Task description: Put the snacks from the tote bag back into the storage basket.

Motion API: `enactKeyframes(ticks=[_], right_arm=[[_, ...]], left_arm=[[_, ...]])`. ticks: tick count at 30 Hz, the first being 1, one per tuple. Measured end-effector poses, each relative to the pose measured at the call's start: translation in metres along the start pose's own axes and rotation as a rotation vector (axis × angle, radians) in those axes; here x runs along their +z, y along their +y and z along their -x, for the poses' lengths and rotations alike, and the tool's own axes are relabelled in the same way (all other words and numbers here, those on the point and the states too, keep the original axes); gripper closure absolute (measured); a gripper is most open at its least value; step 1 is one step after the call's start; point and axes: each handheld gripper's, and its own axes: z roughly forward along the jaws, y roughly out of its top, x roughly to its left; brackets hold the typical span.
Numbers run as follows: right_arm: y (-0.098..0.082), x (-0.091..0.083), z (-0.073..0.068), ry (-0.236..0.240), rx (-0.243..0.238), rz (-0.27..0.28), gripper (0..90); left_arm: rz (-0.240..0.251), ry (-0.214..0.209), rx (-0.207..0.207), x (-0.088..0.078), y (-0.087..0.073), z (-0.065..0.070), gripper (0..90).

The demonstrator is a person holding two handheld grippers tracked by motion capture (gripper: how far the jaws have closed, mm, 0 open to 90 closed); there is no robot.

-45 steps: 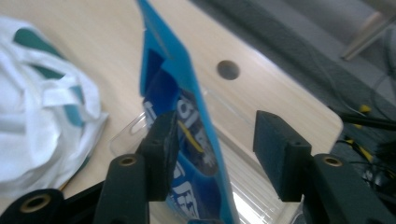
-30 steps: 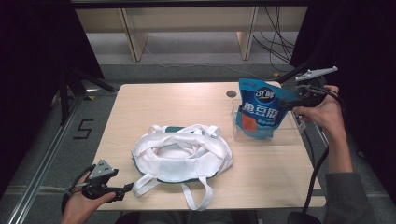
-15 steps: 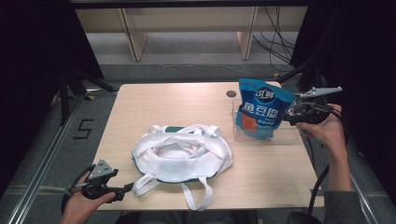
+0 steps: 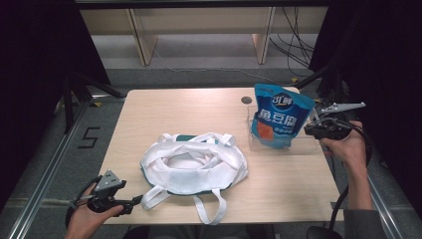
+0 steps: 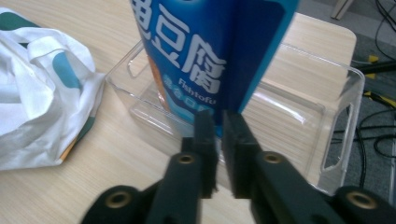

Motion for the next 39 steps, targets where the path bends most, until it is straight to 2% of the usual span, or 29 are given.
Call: enactKeyframes(ticks=[1, 2, 4, 5, 6, 7, 8, 9, 11, 12, 13, 14, 15, 16, 21, 22, 24, 25, 26, 27, 28, 29, 30, 31, 32, 35, 36, 37, 39], right_arm=[[0.001, 0.001, 0.001, 0.007, -0.018, -0.003, 88.6], [0.002, 0.002, -0.001, 0.014, -0.001, -0.003, 90.0], [0.003, 0.005, 0.001, 0.002, -0.039, 0.010, 90.0], [0.005, 0.006, 0.000, 0.003, -0.022, 0.003, 90.0], [0.005, 0.008, 0.002, -0.004, -0.047, 0.015, 90.0], [0.007, 0.009, 0.001, 0.000, -0.016, 0.009, 90.0], [0.009, 0.011, 0.003, -0.011, -0.040, 0.017, 90.0], [0.011, 0.011, 0.003, -0.009, -0.024, -0.003, 90.0], [0.013, 0.014, 0.007, -0.022, -0.042, 0.007, 90.0], [0.015, 0.015, 0.009, -0.023, -0.020, 0.002, 90.0], [0.015, 0.017, 0.012, -0.033, -0.049, 0.003, 90.0], [0.016, 0.017, 0.012, -0.033, -0.021, -0.002, 90.0], [0.016, 0.018, 0.015, -0.035, -0.037, -0.005, 90.0], [0.017, 0.018, 0.015, -0.028, -0.014, -0.003, 90.0], [0.016, 0.021, 0.021, -0.038, -0.046, -0.001, 90.0], [0.017, 0.020, 0.020, -0.033, -0.014, -0.009, 90.0], [0.017, 0.022, 0.025, -0.042, -0.046, -0.009, 90.0], [0.017, 0.024, 0.027, -0.041, -0.045, 0.006, 90.0], [0.018, 0.023, 0.027, -0.039, -0.030, -0.009, 90.0], [0.017, 0.024, 0.030, -0.041, -0.056, -0.006, 90.0], [0.018, 0.024, 0.031, -0.040, -0.031, 0.001, 90.0], [0.018, 0.025, 0.034, -0.045, -0.055, 0.003, 90.0], [0.018, 0.025, 0.034, -0.040, -0.019, 0.001, 90.0], [0.018, 0.026, 0.038, -0.048, -0.042, 0.005, 90.0], [0.019, 0.026, 0.038, -0.044, -0.015, 0.002, 90.0], [0.019, 0.030, 0.043, -0.045, -0.016, 0.023, 90.0], [0.020, 0.030, 0.042, -0.032, 0.014, 0.018, 90.0], [0.020, 0.030, 0.044, -0.021, 0.000, -0.005, 90.0], [0.021, 0.031, 0.045, -0.042, 0.001, 0.005, 90.0]], left_arm=[[0.001, 0.000, -0.008, 0.000, 0.000, 0.000, 21.0], [-0.022, -0.004, 0.012, -0.001, 0.001, -0.001, 21.1], [-0.002, -0.003, -0.014, 0.000, 0.000, 0.001, 21.1], [-0.001, -0.002, -0.016, 0.000, 0.000, 0.001, 21.1], [-0.021, -0.004, 0.010, -0.001, 0.000, -0.001, 21.1], [-0.003, -0.001, -0.016, 0.000, 0.000, 0.001, 21.1], [0.003, -0.001, -0.020, 0.000, 0.000, 0.001, 21.1], [0.002, 0.000, -0.020, 0.000, 0.000, 0.001, 21.2], [-0.022, -0.005, 0.007, -0.002, 0.000, -0.001, 21.2], [-0.024, -0.006, 0.009, -0.002, 0.000, -0.001, 21.2], [-0.024, -0.006, 0.008, -0.002, 0.000, -0.001, 21.2], [-0.027, -0.005, 0.010, -0.002, 0.000, -0.001, 21.1], [-0.024, -0.005, 0.011, -0.001, 0.000, -0.001, 21.2], [-0.018, -0.005, 0.006, -0.001, 0.000, -0.001, 21.1], [-0.016, -0.004, 0.002, -0.001, 0.000, 0.000, 21.2], [-0.025, -0.004, 0.013, -0.002, 0.000, -0.001, 21.2], [-0.007, -0.001, -0.012, -0.001, 0.000, 0.000, 21.2], [-0.025, -0.004, 0.014, -0.002, 0.001, -0.001, 21.2], [-0.023, -0.004, 0.010, -0.002, 0.001, -0.001, 21.2], [-0.024, -0.004, 0.013, -0.002, 0.001, -0.001, 21.2], [-0.025, -0.004, 0.014, -0.002, 0.000, -0.001, 21.2], [-0.025, -0.003, 0.015, -0.001, 0.000, -0.001, 21.2], [-0.023, -0.004, 0.013, -0.001, 0.000, -0.001, 21.2], [-0.025, -0.004, 0.014, -0.001, 0.000, -0.001, 21.2], [-0.016, -0.003, 0.003, -0.001, 0.000, 0.000, 21.2], [-0.023, -0.002, 0.009, -0.002, 0.000, -0.001, 21.2], [-0.023, -0.002, 0.010, -0.002, 0.000, -0.001, 21.2], [-0.024, -0.003, 0.013, -0.002, 0.000, -0.001, 21.2], [-0.025, -0.003, 0.014, -0.002, 0.000, -0.001, 21.2]])
